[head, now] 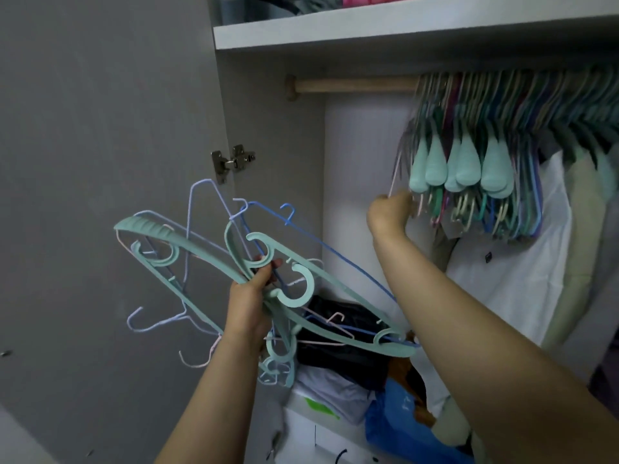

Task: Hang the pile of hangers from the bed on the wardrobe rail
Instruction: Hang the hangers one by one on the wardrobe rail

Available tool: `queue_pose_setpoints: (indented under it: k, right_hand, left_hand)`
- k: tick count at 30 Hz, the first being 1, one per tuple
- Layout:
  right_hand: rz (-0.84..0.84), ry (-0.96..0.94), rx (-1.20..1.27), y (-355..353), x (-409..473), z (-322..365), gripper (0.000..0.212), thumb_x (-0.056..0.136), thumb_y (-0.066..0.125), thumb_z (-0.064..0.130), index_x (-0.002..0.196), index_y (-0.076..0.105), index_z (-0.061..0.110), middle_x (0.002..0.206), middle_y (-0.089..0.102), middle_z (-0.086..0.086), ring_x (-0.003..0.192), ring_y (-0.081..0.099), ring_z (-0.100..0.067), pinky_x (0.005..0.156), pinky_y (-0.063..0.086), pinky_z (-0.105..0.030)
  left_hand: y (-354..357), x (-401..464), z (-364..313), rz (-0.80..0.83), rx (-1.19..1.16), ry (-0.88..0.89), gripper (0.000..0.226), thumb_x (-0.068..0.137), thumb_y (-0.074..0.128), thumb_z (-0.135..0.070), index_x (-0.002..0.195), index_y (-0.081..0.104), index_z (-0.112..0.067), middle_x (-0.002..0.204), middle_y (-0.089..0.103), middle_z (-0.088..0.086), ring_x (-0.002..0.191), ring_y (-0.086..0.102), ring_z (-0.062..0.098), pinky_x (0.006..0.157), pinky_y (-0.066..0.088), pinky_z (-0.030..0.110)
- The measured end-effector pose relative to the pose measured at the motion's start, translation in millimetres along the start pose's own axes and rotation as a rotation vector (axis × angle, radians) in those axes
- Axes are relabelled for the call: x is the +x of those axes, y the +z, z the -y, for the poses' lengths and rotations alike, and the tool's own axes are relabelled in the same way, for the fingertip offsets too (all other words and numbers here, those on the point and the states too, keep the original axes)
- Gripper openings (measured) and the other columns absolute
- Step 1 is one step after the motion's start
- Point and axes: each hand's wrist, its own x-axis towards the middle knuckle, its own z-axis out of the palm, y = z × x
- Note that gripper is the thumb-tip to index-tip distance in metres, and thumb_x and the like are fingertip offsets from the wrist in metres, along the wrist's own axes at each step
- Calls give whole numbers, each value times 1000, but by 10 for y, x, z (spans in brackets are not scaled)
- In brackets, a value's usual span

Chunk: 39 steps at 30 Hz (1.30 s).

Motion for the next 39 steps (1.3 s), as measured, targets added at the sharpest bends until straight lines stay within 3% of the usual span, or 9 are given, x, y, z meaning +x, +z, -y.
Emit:
queue_pose_setpoints:
  k: [3, 7, 9, 12, 15, 22, 27, 32, 39]
  right_hand:
    - [99, -264, -92, -218, -404, -300, 46, 98, 46, 15, 141, 32, 7, 146, 32, -13, 128, 42, -24, 97, 33, -22]
    - [935, 40, -190, -558, -694, -449, 43, 99, 34, 49, 116, 55, 16, 113, 66, -10, 96, 67, -23, 83, 51, -30]
    - [1105, 44, -290, -629, -719, -567, 29, 99, 44, 38, 101, 62, 15, 91, 70, -13, 71, 67, -14, 72, 51, -29]
    - [892, -156, -299, -688, -691, -690, 21, 98, 50, 16, 95, 68, 7, 59, 55, -3, 47, 49, -8, 56, 41, -26]
    - [702, -258, -197, -838, -599, -618, 20, 95, 56, 16, 95, 73, 5, 58, 51, 8, 52, 42, 0, 59, 36, -20]
    - [589, -343, -357, -1201, -356, -349, 54, 77, 62, 63, 54, 61, 15, 58, 53, -14, 59, 50, -25, 64, 41, -35]
    - [487, -370, -229, -1272, -349, -400, 52, 89, 58, 46, 55, 28, 20, 56, 21, 2, 46, 23, -4, 53, 19, -28]
    - [464, -485, -157, -1164, -403, -553, 57, 82, 55, 49, 58, 43, -1, 63, 38, -14, 60, 39, -22, 60, 32, -34]
    - [437, -818, -324, -931, -617, -776, 42, 89, 49, 40, 57, 33, 17, 63, 30, 4, 65, 39, -20, 62, 35, -39]
  left_hand:
    - [-43, -20, 52, 11, -5, -35, 18, 94, 57, -7, 84, 72, -7, 74, 71, -2, 65, 63, 10, 58, 53, 23]
    - [-71, -20, 120, -26, 6, -85, 16, 89, 65, -11, 82, 79, -12, 90, 74, 3, 83, 62, 19, 78, 53, 37]
    - [-73, -54, 168, -32, 33, -117, 11, 88, 67, -10, 89, 78, -8, 93, 75, 5, 86, 62, 21, 85, 53, 45]
    - [-100, -128, 219, 22, 56, -194, 6, 82, 71, -11, 82, 77, -10, 77, 72, 2, 68, 62, 15, 61, 54, 31]
    - [-224, -133, 289, 47, 37, -269, 11, 88, 65, -12, 86, 75, -10, 82, 73, 2, 71, 65, 13, 61, 54, 28]
    - [-427, -173, 450, -11, 32, -307, 23, 100, 47, -13, 87, 66, -9, 80, 75, 3, 78, 71, 13, 70, 58, 29]
    - [-420, -216, 508, -61, -131, -290, 26, 101, 42, -11, 81, 59, -10, 74, 70, 2, 66, 69, 11, 62, 57, 23]
    - [-412, -249, 485, 22, -132, -330, 28, 101, 42, -14, 77, 54, -8, 79, 61, 6, 63, 68, 12, 59, 56, 22]
    - [-282, -435, 336, 116, -175, -354, 66, 103, 35, -14, 47, 69, -14, 49, 59, -3, 41, 57, 8, 45, 49, 18]
